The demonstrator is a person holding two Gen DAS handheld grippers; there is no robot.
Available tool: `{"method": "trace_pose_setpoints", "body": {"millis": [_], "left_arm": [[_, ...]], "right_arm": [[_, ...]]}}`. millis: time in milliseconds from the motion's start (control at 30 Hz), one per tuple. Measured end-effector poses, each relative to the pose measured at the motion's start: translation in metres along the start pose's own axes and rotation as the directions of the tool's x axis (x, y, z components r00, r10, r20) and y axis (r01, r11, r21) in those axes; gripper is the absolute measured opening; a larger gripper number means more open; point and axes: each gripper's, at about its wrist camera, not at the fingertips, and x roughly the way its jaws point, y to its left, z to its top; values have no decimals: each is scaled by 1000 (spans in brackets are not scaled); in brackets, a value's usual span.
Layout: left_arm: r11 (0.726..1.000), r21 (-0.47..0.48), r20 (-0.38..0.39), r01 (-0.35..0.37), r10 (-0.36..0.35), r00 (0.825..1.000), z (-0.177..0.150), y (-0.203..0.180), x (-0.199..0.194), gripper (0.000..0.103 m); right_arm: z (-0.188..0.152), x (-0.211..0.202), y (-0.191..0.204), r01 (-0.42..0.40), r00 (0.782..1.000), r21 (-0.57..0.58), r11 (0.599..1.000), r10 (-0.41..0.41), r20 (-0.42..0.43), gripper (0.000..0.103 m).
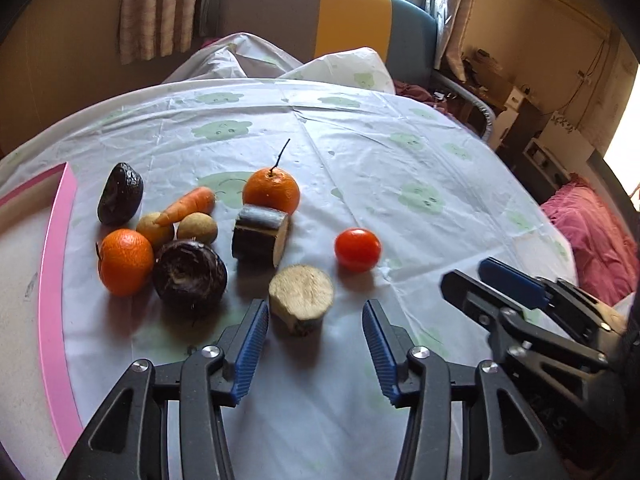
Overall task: Organize fruits
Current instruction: 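Lower the left gripper onto the pale-faced eggplant slice and close, then carry the eggplant slice into the pink tray and open left gripper while right gripper grasps red tomato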
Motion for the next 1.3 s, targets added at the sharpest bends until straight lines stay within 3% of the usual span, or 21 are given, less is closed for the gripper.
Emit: {"method": "trace_pose_setpoints", "body": {"millis": [33,67,400,733,800,833,1000,1200,1300], "left_arm": [[1000,-5,-3,-5,5,1000,0,1,3,48],[1000,-11,-2,-5,5,1000,-2,3,5,35],[1000,-17,72,-16,17,997,-25,24,-27,34],[995,-83,156,-50,62,986,-26,58,-74,34],[992,-108,161,-61,78,984,-24,69,-81,34],[989,-131,161,-69,90,983,-24,77,-85,34],[956,-250,163,-156,200,966,-19,129,-100,34],[880,-365,60,-305,349,935,-15,198,-94,35],[858,-384,26,-342,380,925,-16,217,-90,36]], "right_arm": [[0,2,-2,-8,1000,8,1000,8,-2,43],[0,3,-4,-23,1000,18,1000,23,-4,43],[13,17,15,-149,989,1,989,149,-3,43],[28,52,45,-101,994,-78,992,97,-55,47],[27,57,49,-73,996,-97,993,66,-67,31],[27,60,49,-62,996,-98,993,55,-68,30],[23,66,51,-47,996,-102,994,38,-83,29],[24,65,56,-21,996,-119,993,11,-85,29],[24,64,58,-4,997,-126,992,-6,-82,29]]}}
